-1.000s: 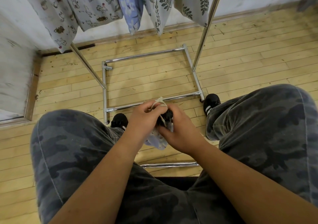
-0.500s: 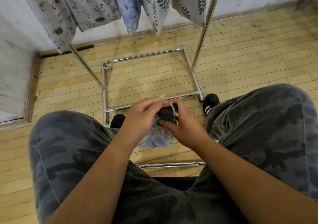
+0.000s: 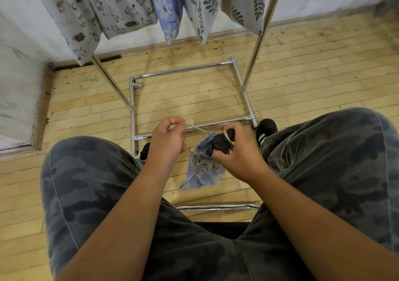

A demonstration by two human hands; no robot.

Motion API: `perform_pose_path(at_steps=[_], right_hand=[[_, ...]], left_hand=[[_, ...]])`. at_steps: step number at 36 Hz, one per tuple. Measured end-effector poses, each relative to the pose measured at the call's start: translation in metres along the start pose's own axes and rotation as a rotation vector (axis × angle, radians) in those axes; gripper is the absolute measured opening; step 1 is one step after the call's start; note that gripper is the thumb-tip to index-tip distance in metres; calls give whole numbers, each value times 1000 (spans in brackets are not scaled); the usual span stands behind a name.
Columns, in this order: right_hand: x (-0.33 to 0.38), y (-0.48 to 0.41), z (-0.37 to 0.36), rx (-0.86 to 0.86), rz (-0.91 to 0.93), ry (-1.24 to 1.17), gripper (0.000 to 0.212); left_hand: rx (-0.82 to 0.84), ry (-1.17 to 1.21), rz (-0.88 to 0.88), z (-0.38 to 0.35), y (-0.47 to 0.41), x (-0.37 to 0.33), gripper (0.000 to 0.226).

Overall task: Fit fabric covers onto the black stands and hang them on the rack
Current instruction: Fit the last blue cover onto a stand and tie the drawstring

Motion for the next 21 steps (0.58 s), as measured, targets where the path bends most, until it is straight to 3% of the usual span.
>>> perform_pose_path(at_steps=[6, 13, 21], right_hand=[[-3, 0, 7, 18, -43, -128, 46], [3, 0, 7, 91, -38, -265, 42], [8, 5, 1, 162, 26, -205, 43]], left_hand=[[58, -123, 77, 1, -2, 9, 16], [290, -370, -4, -17, 10, 9, 14], [316, -118, -231, -25, 23, -18, 20]])
Point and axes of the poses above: each hand's wrist, its own y-axis away from the middle knuckle, its own z-axis out of the back of the hand, x = y × z, the point moved 5 cm from there along -y, towards the middle knuckle, and after that the axes turned 7 degrees about y, right-handed, at the moved point
